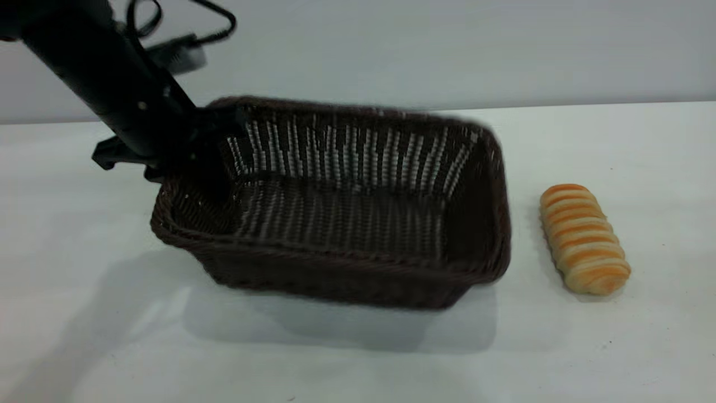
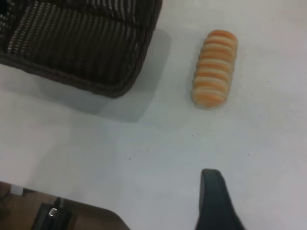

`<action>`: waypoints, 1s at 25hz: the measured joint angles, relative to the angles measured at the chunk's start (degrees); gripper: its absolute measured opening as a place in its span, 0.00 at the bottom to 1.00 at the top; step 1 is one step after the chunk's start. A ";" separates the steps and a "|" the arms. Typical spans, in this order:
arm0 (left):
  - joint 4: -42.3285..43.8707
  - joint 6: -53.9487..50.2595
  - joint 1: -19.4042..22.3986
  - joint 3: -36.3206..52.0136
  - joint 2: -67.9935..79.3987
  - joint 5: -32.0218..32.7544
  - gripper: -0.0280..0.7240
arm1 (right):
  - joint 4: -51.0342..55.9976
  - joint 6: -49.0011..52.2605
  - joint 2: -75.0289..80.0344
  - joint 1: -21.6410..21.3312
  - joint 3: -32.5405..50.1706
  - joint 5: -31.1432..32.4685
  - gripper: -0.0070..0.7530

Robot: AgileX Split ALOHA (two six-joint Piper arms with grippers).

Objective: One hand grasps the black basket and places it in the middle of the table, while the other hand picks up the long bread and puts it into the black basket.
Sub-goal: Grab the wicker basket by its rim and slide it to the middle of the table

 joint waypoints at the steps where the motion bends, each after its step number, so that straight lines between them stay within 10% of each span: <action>1: 1.99 -1.26 0.00 -1.21 1.34 0.94 0.22 | 0.00 0.00 0.00 0.00 0.00 0.00 0.60; 11: 4.31 -6.08 0.10 -3.52 4.12 4.02 0.23 | -0.10 0.00 0.00 0.00 0.00 -0.81 0.60; 19: 5.51 -6.56 0.68 -3.64 4.12 5.27 0.55 | -0.10 0.00 0.00 0.00 0.00 -1.22 0.60; 25: 6.41 -6.66 1.98 -3.89 3.81 8.77 0.60 | -0.10 0.00 0.00 0.00 0.00 -1.69 0.60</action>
